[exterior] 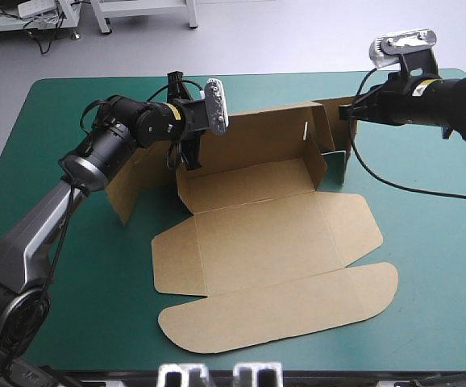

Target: Fold the box

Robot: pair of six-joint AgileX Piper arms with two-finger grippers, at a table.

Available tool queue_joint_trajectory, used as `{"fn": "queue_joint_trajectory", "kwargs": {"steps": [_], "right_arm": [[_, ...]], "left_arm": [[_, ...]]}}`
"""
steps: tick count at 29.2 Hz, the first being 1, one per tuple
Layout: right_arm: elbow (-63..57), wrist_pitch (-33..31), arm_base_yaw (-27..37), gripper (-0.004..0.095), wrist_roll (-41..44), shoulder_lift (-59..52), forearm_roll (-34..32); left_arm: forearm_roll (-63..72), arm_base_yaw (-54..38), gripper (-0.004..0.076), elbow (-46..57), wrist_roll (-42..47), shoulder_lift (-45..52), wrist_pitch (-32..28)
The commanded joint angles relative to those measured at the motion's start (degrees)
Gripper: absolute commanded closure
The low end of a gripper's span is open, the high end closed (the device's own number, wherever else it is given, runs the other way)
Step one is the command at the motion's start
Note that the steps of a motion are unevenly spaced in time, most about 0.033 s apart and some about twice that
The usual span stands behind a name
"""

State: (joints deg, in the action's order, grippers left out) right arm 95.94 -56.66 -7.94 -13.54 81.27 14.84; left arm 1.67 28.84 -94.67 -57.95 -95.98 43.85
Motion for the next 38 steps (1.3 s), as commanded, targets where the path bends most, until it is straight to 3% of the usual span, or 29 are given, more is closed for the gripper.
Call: {"fn": "queue_joint_trajectory", "kwargs": {"steps": [1,4,8,12,19,30,38], "right_arm": [[6.15,0.04,0.40,0.0928,-0.72,2.76,1.46],[11.87,-2.11,1.42,0.0928,-0.47,7.55,2.37],[21.69,-6.76,5.09,0.0928,-0.47,16.28,10.40],[31.94,-11.85,8.09,0.0928,0.04,25.12,13.71],[40.36,-11.03,9.02,0.0928,2.79,36.38,14.72],[40.21,-14.86,9.02,0.0928,4.41,43.74,15.03],[29.93,-15.04,9.02,0.0928,-1.64,39.17,24.06]], "left_arm": [[1.71,0.41,0.0734,2.70,-5.29,2.82,-5.77],[2.18,0.41,0.0734,3.52,-5.78,2.82,-7.43],[2.42,0.41,0.0734,3.99,-6.40,2.82,-10.77],[2.42,0.41,0.0734,3.99,-6.62,2.82,-14.77],[3.36,0.41,0.0734,5.28,-10.94,2.82,-16.53],[3.98,0.41,0.0734,11.19,-12.45,2.05,-24.81],[4.20,0.41,0.0733,11.32,-12.08,0.15,-24.61]]}}
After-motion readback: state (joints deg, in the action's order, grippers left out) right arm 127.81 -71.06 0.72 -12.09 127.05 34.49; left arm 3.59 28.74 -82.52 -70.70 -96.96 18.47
